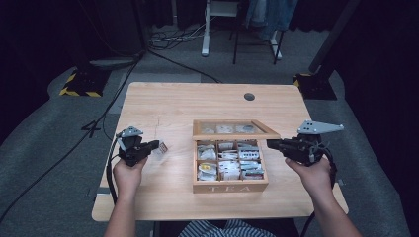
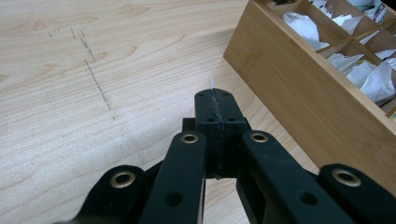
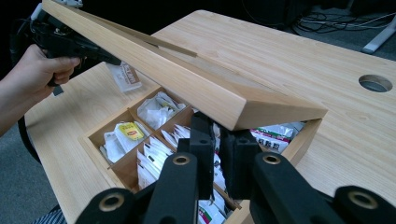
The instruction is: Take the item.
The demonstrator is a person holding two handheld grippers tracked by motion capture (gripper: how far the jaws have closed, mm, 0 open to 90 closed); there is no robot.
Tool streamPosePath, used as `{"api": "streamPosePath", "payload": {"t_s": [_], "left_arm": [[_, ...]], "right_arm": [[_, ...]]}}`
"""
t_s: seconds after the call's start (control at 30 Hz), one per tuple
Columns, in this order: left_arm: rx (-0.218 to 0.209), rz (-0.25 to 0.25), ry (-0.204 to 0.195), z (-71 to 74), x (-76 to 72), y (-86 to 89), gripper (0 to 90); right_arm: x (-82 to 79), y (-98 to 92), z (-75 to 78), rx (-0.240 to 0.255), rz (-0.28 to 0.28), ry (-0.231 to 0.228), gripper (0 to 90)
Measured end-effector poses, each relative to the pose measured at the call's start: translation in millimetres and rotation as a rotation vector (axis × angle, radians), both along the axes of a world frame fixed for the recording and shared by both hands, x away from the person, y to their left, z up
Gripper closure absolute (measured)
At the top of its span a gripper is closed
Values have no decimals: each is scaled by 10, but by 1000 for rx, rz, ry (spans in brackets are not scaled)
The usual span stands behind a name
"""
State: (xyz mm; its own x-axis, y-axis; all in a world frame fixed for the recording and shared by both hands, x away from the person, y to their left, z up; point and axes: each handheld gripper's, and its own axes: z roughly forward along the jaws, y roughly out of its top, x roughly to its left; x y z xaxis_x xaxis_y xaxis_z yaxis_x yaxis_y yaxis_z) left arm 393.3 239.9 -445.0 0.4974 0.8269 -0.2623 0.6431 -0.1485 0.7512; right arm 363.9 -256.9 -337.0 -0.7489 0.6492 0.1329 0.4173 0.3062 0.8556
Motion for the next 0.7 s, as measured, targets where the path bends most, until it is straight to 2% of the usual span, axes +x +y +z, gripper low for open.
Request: {"api": "streamPosePath", "payload": {"t_s": [0.33, 0.6, 0.7], "left_arm": [[11, 20, 20, -64, 28, 7, 900], [3, 46, 26, -121, 43, 65, 899], [22, 66, 25, -129, 43, 75, 883]], "right_arm": [[1, -1, 0, 2, 1, 2, 838], [1, -7, 2, 4, 2, 2, 838], [2, -7, 3, 4, 1, 2, 838]]}}
